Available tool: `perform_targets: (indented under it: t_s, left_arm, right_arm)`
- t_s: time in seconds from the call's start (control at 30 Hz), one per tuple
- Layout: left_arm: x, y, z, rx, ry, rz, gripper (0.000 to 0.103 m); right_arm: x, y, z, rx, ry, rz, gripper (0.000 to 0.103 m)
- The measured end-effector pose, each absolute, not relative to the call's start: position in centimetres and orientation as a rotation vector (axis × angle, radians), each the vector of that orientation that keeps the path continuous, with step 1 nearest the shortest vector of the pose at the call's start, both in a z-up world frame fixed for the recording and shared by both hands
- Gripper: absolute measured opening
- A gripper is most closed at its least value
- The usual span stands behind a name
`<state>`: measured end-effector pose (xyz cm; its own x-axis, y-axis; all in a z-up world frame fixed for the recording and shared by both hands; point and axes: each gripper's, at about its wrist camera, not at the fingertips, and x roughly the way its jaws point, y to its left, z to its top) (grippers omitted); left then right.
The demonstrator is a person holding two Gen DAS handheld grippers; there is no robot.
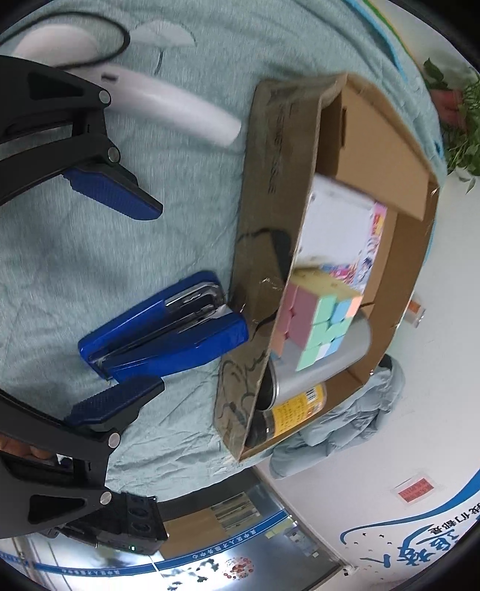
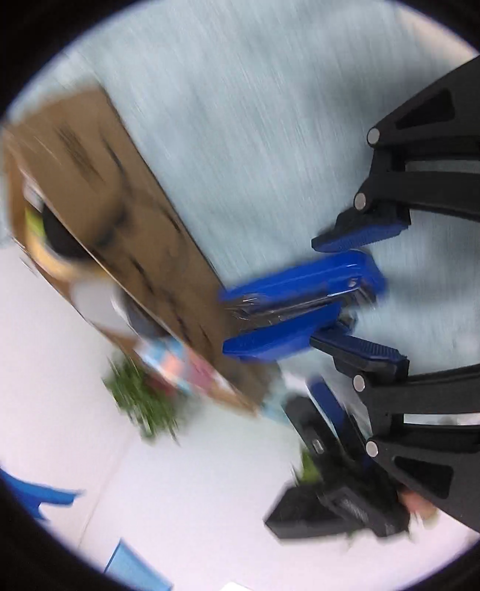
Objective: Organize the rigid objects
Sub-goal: 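Move both grippers to the blue stapler and grasp it, then lift the blue stapler and stand it upright inside the box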
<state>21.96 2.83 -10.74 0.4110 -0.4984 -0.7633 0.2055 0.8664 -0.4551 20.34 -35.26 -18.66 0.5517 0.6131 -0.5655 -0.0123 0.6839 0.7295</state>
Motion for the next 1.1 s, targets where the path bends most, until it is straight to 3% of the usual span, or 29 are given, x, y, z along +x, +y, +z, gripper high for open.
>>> perform_targets:
  t_s: [0.03,0.07,0.13,0.33,0.43,0.5,0.53,0.57,0.67,0.73,0.93,1.07,1.1]
  left_arm:
    - [22.2,2.3,-11.0,-0.313,1.069,-0.464,0.085]
    - [22.4,1.8,-11.1,-0.315,1.075,-0.474,0.085]
    - [23.1,0.9,-11.6,-0.327,1.092,-0.496,0.086]
    - [24.8,-0.7,-13.3,-0.357,1.145,-0.501,0.086]
    - [25.3,-1.3,-13.8,-0.353,1.161,-0.515,0.086]
    - [25.3,-1.5,-14.0,-0.343,1.169,-0.527,0.086]
    - [25.3,-1.7,-14.1,-0.339,1.166,-0.53,0.086]
    - [25.2,-1.7,-14.1,-0.338,1.164,-0.531,0.086]
    - [25.0,-1.6,-14.2,-0.348,1.158,-0.542,0.086]
    - [24.7,-1.5,-14.3,-0.346,1.157,-0.554,0.085]
    - [24.1,-1.5,-14.3,-0.336,1.149,-0.57,0.082]
    - [23.8,-1.8,-14.4,-0.342,1.171,-0.606,0.057]
    - [23.7,-1.8,-14.5,-0.344,1.178,-0.609,0.057]
  right_arm:
    - [20.2,-35.7,-18.2,0.709,0.908,0.407,0.054]
    - [20.1,-35.9,-17.6,0.66,0.894,0.407,0.07]
    - [19.8,-35.5,-16.5,0.545,0.871,0.392,0.083]
    - [20.5,-30.0,-15.7,0.2,0.885,0.473,0.083]
    - [20.7,-27.9,-16.5,0.126,0.894,0.474,0.081]
    - [20.9,-27.0,-16.8,0.087,0.904,0.482,0.07]
    - [20.8,-26.6,-17.0,0.071,0.92,0.491,0.056]
    - [20.8,-26.1,-17.0,0.045,0.921,0.478,0.051]
    - [20.4,-26.7,-16.8,0.084,0.933,0.457,0.05]
    - [20.6,-28.1,-16.9,0.205,0.963,0.443,0.041]
    - [21.4,-30.3,-17.6,0.493,1.048,0.501,0.04]
    - [20.5,-29.5,-17.7,0.549,1.079,0.542,0.04]
    - [20.5,-29.3,-17.6,0.525,1.074,0.54,0.04]
